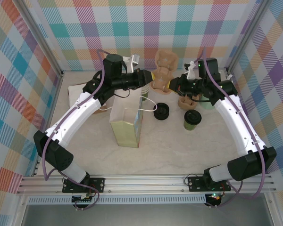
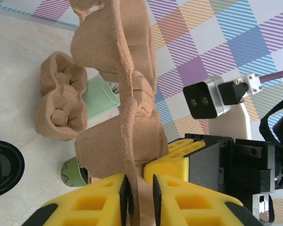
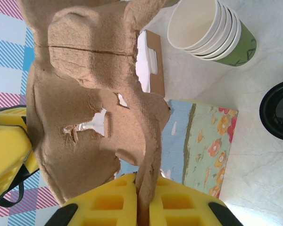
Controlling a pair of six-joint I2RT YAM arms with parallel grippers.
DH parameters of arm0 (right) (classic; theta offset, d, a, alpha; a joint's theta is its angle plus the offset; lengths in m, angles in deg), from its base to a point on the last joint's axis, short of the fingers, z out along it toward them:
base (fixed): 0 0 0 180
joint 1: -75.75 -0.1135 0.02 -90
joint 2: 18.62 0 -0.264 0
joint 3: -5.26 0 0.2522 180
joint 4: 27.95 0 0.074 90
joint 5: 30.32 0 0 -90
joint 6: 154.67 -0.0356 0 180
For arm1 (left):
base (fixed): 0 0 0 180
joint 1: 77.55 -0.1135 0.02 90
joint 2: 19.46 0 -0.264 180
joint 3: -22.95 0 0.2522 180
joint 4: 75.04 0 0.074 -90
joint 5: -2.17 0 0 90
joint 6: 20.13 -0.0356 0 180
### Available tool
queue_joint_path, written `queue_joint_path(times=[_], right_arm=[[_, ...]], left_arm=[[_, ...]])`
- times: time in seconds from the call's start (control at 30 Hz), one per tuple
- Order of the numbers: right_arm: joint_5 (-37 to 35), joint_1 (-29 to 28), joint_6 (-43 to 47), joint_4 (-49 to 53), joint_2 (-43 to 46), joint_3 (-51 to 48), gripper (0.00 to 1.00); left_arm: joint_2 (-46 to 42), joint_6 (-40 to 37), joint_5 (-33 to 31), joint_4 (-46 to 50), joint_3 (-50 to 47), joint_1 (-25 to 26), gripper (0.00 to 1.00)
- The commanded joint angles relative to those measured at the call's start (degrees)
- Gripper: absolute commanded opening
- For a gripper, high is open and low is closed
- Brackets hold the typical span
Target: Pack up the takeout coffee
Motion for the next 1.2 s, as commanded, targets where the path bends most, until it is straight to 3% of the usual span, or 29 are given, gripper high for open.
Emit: queue_joint_path(times=[0.0,0.2,0.4,0.57,0.77,0.93,1.17], right_arm=[[-0.1,-0.5,2.4,-0.5,1.6,-0.3,0.14],[-3.7,-0.4,10.1,5.3,2.0,1.4,0.27],[-13.4,-0.3,26.0,18.0,2.3,7.7,0.55],[-16.6,-0.3,37.8,26.1,0.5,17.1,0.73],[-18.1,-2.4,47.2,34.7,-7.1,32.2,0.80],[-26.8,-8.2,52.7,43.2,-17.2,46.7,0.82],[-28.8,-11.9,54.2,42.1,-23.0,50.5,0.81]], left_arm=[[-0.9,-1.1,-0.4,1.2,1.9,0.8,0.15],[-1.7,-2.2,-0.4,2.3,1.7,0.8,0.08],[-3.3,-3.9,-0.3,5.0,0.9,0.8,0.07],[-5.0,-5.2,0.1,6.2,-0.8,0.8,0.06],[-5.8,-5.7,1.5,6.7,-2.6,0.8,0.06],[-5.7,-6.6,2.6,7.4,-2.6,1.2,0.05],[-5.7,-7.9,2.9,9.1,-2.5,1.7,0.05]])
